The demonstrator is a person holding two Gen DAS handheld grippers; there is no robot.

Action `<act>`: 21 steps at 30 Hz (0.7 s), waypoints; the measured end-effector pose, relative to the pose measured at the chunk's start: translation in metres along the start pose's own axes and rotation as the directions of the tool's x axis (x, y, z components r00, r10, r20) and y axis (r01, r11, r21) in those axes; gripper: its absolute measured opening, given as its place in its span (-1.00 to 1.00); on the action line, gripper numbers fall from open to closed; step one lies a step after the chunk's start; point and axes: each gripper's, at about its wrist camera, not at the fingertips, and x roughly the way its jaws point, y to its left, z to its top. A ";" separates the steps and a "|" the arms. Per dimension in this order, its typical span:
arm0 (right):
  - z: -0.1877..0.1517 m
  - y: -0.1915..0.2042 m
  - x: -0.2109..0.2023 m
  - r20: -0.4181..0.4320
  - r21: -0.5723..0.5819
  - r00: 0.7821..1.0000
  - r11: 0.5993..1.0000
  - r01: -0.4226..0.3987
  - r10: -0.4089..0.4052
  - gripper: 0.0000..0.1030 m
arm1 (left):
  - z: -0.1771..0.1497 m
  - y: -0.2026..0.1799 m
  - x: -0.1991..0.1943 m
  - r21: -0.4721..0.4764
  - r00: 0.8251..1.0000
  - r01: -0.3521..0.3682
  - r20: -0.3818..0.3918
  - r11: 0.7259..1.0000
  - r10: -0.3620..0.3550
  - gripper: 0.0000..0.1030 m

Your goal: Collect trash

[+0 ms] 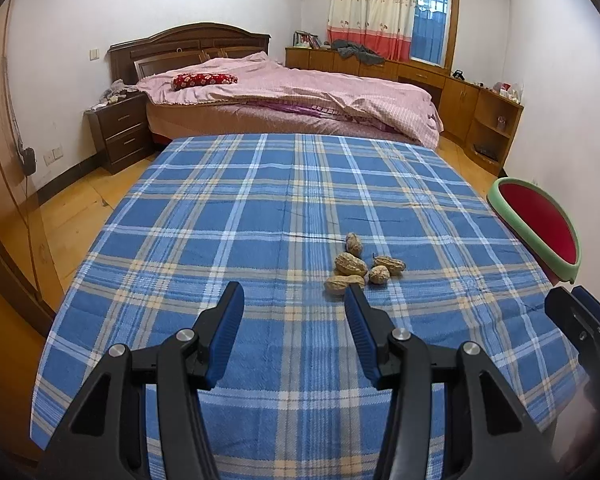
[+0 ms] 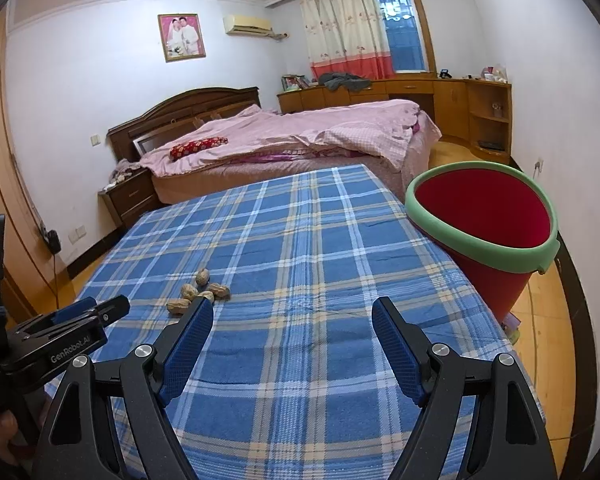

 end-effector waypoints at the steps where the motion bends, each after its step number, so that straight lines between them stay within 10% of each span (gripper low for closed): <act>1: 0.000 0.000 0.000 0.000 0.001 1.000 1.000 0.000 0.000 0.60 | 0.000 0.000 0.000 0.000 1.000 -0.001 0.000 1.000 0.001 0.02; 21: 0.000 0.001 0.000 -0.002 0.000 1.000 1.000 0.000 0.000 0.60 | 0.001 0.000 0.000 0.000 1.000 0.000 0.004 1.000 0.000 0.02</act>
